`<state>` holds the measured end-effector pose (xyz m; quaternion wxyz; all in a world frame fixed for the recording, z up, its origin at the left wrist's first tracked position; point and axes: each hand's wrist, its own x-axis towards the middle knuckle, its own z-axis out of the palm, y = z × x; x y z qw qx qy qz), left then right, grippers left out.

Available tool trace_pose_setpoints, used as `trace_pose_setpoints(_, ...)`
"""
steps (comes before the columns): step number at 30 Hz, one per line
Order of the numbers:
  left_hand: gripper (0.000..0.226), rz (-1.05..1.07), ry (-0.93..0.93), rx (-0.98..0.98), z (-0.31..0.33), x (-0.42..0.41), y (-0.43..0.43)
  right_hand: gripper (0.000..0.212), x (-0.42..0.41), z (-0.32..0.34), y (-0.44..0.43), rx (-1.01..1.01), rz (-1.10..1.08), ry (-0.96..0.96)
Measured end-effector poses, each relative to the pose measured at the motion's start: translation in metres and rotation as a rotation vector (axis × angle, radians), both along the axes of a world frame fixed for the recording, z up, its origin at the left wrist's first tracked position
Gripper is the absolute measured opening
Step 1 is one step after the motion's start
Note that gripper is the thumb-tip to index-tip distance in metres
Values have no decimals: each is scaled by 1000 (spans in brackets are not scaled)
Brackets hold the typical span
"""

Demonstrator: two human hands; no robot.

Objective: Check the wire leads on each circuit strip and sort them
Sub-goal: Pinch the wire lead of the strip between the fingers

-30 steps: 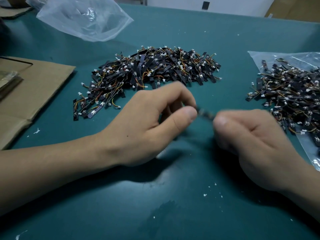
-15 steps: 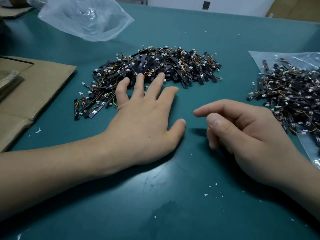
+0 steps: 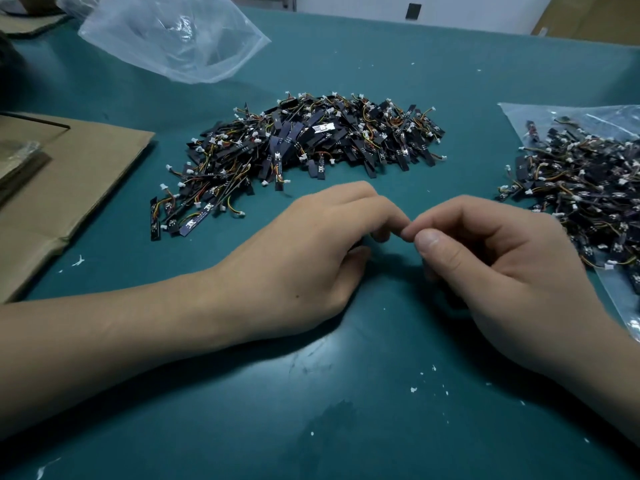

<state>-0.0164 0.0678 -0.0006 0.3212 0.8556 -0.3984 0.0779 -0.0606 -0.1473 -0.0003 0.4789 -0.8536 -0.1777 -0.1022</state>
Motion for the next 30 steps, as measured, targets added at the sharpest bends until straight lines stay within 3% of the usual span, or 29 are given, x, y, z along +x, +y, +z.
trace_pose_setpoints(3,59,-8,-7,-121,-1,1,1,15,-1,2,0,-103,-99,-95)
trace_pose_setpoints(6,50,-18,42,-266,-3,1,3,35,2,2,1,-222,-112,-44)
trace_pose_setpoints(10,41,-34,76,-355,-4,0,4,20,5,2,5,-286,-52,12)
trace_pose_setpoints(17,31,-60,79,-333,0,-1,4,16,4,3,5,-233,-70,-23)
trace_pose_setpoints(23,6,110,64,-247,7,1,4,19,1,4,5,-111,-102,-44)
trace_pose_setpoints(27,6,113,4,-215,9,-2,3,40,2,5,4,-71,-70,39)
trace_pose_setpoints(30,7,80,-26,-222,9,-3,3,37,3,5,4,-61,-60,34)
